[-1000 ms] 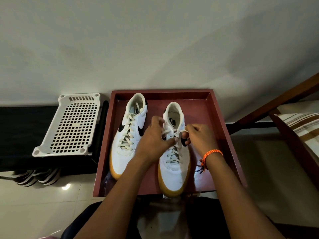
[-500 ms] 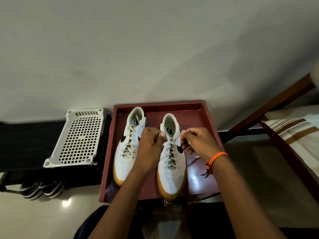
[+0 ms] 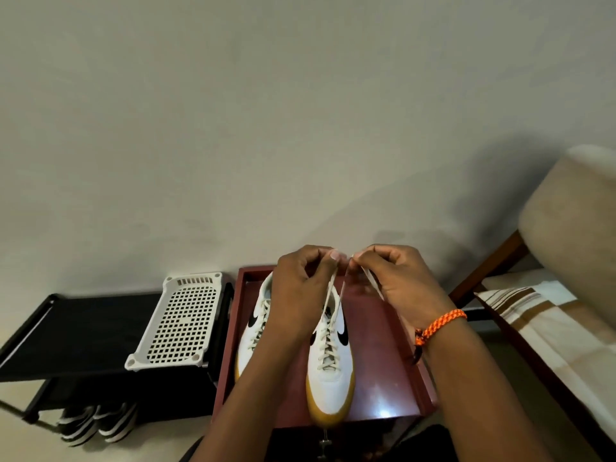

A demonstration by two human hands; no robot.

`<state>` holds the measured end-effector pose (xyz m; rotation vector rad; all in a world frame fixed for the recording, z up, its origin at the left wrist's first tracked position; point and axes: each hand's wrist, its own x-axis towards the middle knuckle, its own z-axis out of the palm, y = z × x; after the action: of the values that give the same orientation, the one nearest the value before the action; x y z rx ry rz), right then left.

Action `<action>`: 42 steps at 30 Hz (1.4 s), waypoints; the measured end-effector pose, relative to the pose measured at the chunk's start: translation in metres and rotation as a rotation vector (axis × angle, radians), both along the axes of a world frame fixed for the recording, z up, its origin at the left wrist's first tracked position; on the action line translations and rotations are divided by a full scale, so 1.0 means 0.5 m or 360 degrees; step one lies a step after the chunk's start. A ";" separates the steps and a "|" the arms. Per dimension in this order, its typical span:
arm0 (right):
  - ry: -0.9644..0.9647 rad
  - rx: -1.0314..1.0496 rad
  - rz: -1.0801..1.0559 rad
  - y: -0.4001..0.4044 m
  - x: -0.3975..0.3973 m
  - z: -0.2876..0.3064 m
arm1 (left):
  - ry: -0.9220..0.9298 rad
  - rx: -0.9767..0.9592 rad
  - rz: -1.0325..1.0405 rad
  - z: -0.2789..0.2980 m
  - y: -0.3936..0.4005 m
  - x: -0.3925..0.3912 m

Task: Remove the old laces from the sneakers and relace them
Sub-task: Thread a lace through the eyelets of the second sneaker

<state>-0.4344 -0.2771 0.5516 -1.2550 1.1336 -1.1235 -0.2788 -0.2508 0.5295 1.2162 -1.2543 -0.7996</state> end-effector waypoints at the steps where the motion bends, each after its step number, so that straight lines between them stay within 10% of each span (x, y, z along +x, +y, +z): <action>1: -0.0027 -0.0032 -0.0011 0.006 -0.002 0.017 | 0.0034 -0.0019 0.0010 0.020 0.007 -0.005; 32: -0.0153 -0.0600 -0.0496 -0.020 0.087 0.066 | 0.0492 0.0024 0.0146 0.147 -0.054 -0.006; 42: -0.0625 -0.0375 -0.0276 -0.134 0.083 0.024 | 0.0293 0.0187 -0.0146 -0.066 -0.117 -0.009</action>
<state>-0.3929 -0.3441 0.5634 -1.0608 0.8406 -1.5917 -0.2831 -0.3094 0.4967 1.1556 -1.1313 -1.0411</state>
